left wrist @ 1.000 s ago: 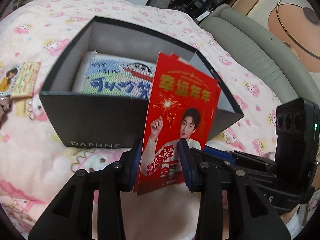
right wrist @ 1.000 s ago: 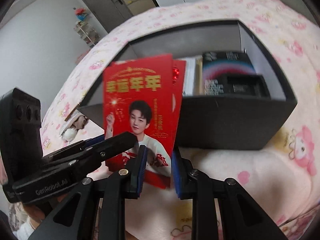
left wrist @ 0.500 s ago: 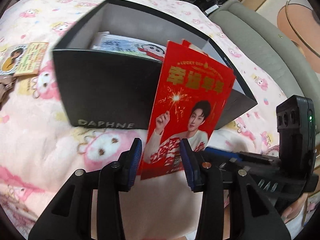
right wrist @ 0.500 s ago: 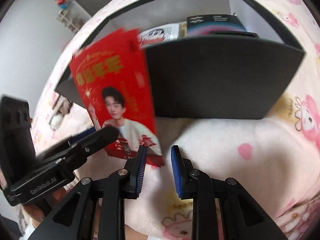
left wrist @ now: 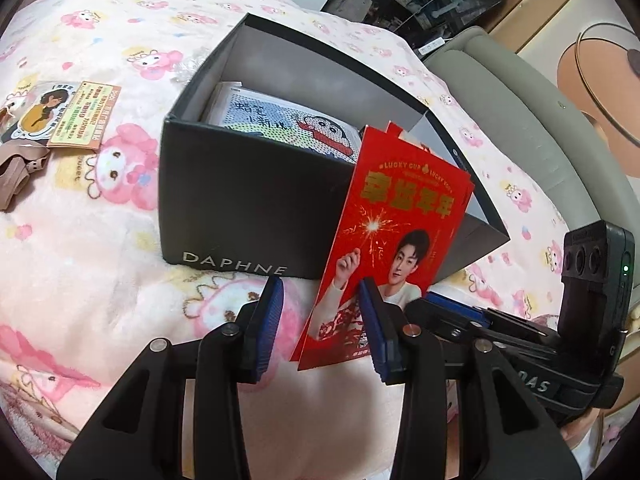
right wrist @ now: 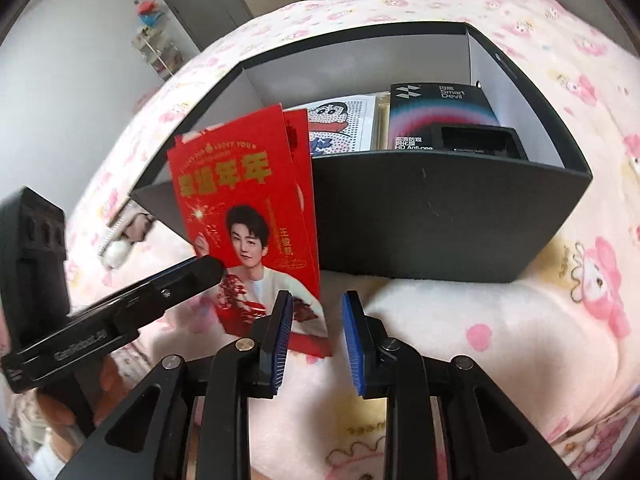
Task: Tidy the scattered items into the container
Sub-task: 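Carry the red card with the left gripper over the black box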
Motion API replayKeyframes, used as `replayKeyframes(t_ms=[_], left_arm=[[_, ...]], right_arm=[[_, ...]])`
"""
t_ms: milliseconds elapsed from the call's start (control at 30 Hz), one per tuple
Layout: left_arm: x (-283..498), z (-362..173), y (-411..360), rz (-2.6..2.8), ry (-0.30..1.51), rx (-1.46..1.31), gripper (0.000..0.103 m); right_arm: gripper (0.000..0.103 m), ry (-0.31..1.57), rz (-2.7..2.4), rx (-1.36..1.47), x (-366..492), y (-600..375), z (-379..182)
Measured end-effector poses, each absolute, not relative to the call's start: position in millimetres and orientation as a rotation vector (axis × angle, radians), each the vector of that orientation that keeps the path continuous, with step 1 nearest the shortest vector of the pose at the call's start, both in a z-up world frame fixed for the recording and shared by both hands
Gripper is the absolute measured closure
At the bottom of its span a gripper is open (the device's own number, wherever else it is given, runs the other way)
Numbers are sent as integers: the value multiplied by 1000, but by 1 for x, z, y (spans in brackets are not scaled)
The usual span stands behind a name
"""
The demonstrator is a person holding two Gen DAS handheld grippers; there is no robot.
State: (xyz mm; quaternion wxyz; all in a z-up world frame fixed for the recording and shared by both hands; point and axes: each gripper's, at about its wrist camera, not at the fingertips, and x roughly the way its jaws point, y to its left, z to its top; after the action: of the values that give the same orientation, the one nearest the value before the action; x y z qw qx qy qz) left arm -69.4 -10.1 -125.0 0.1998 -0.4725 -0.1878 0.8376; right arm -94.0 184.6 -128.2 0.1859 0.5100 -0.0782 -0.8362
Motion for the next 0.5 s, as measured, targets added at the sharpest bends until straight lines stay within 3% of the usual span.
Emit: replayKeyframes(t_ms=[300, 500], left_arm=[[-69, -102, 2, 2386, -465, -1229, 63], [-83, -86, 1, 2413, -466, -1214, 59]], right_arm=[[81, -247, -2282, 1449, -92, 186, -130], [81, -379, -2364, 1391, -102, 206, -121]])
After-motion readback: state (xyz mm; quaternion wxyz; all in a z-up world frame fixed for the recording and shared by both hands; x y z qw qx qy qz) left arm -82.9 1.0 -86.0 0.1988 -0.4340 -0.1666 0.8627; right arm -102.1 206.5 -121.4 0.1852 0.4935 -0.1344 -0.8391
